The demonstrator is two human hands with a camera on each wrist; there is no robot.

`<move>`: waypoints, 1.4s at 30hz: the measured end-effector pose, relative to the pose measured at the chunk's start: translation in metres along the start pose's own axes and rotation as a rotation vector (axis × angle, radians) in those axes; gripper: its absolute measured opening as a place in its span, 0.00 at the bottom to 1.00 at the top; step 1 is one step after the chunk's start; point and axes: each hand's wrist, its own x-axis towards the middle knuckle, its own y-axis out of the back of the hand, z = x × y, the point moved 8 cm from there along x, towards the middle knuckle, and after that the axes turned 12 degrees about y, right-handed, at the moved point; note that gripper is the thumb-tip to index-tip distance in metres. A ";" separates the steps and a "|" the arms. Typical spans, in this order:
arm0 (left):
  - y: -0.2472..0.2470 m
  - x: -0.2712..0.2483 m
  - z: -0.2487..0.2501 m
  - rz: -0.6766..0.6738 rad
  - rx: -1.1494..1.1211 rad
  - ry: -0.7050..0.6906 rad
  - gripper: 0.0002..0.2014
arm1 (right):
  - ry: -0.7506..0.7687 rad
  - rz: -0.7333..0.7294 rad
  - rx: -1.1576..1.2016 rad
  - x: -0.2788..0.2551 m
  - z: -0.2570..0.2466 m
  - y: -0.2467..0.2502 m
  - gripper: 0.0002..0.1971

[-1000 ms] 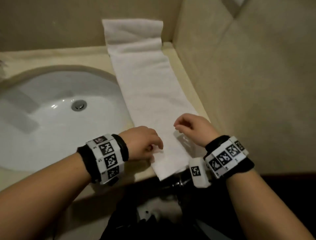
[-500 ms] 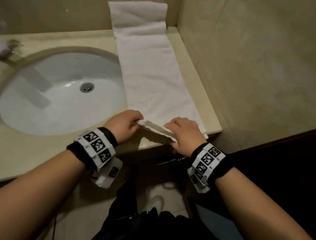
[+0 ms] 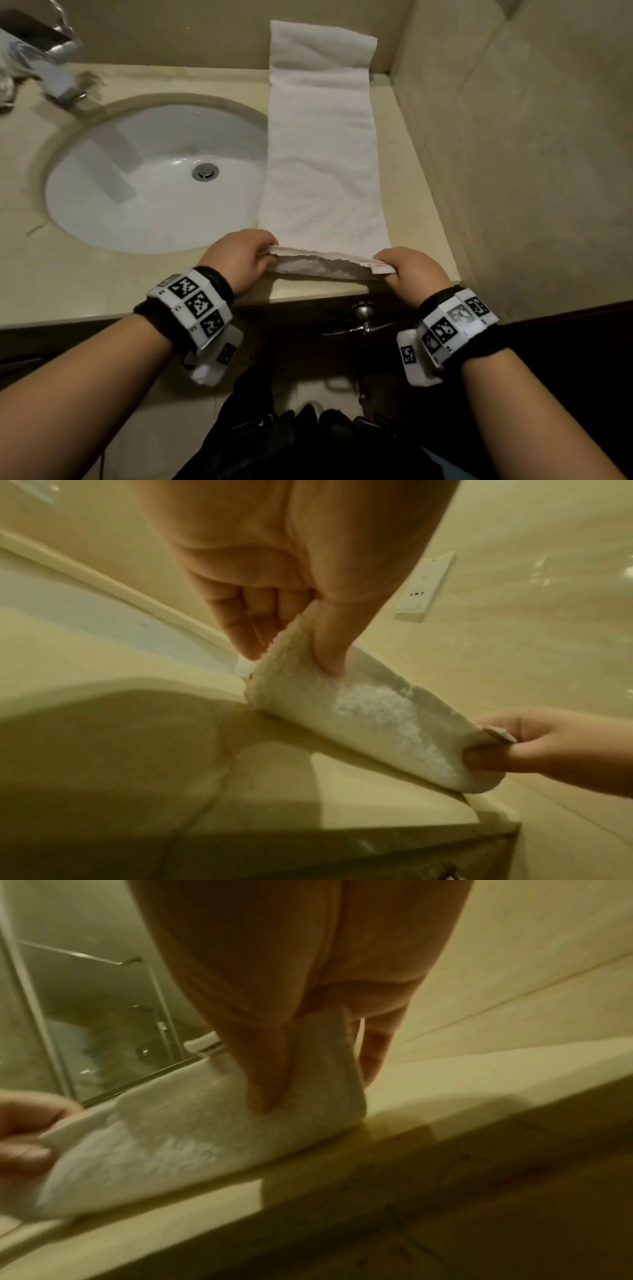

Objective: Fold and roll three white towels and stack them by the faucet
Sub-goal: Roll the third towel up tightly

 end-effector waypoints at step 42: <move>0.004 0.093 -0.041 -0.246 -0.257 0.197 0.05 | 0.036 0.241 -0.275 0.077 -0.009 0.041 0.12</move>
